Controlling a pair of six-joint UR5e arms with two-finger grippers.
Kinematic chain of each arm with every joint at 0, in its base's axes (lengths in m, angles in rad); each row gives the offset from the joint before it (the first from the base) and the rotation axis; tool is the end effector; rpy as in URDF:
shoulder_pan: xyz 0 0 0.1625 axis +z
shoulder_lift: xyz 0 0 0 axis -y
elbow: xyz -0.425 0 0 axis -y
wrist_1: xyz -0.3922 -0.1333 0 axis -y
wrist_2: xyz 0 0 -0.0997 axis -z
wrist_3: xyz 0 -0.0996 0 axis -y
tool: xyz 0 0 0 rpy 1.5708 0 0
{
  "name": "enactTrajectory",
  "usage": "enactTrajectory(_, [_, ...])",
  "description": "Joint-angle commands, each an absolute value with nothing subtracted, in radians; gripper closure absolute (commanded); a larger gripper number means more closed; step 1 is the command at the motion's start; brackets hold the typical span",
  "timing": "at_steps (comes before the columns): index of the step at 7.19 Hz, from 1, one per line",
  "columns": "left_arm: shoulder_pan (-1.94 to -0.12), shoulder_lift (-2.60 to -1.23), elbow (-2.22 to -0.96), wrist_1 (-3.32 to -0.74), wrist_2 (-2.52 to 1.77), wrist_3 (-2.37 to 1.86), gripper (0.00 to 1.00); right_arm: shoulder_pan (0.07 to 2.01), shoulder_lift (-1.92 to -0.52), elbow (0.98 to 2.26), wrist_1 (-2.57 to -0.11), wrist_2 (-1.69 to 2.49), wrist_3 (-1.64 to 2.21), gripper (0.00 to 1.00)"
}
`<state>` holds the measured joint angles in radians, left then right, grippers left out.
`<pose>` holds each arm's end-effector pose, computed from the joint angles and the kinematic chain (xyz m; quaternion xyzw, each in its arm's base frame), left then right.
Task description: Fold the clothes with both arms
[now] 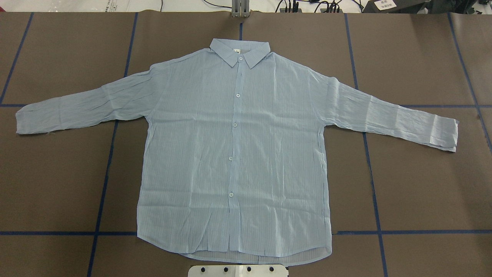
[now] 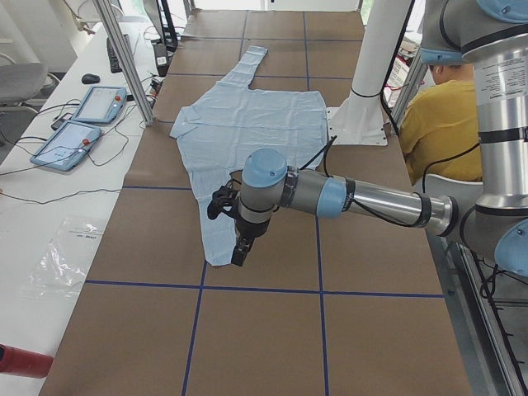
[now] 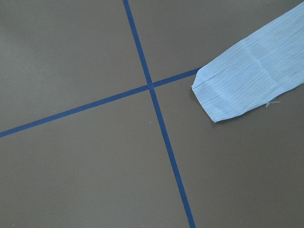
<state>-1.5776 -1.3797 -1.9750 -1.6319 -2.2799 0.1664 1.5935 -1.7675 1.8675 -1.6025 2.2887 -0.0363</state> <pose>-0.0713 -0.4186 0.5426 0.1574 0.3315 0.1214 0.9223 0.0771 -0.4101 0.6082 0.0423 -0.3500 -0.0184 0.9356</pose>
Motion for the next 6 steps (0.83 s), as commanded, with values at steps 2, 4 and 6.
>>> enactTrajectory(2, [-1.577,-1.477,-1.951,-1.921,-2.272,0.163,0.00,1.592,-1.752,1.835,-1.337,2.318,-0.017,0.00])
enactTrajectory(4, [-1.575,-1.493,-1.878,-1.985,-2.276,0.163,0.00,1.592,-1.740,1.804,-1.315,2.330,-0.017,0.00])
enactTrajectory(6, [-1.577,-1.490,-1.881,-1.985,-2.279,0.164,0.00,1.533,-1.721,1.802,-1.293,2.327,0.213,0.00])
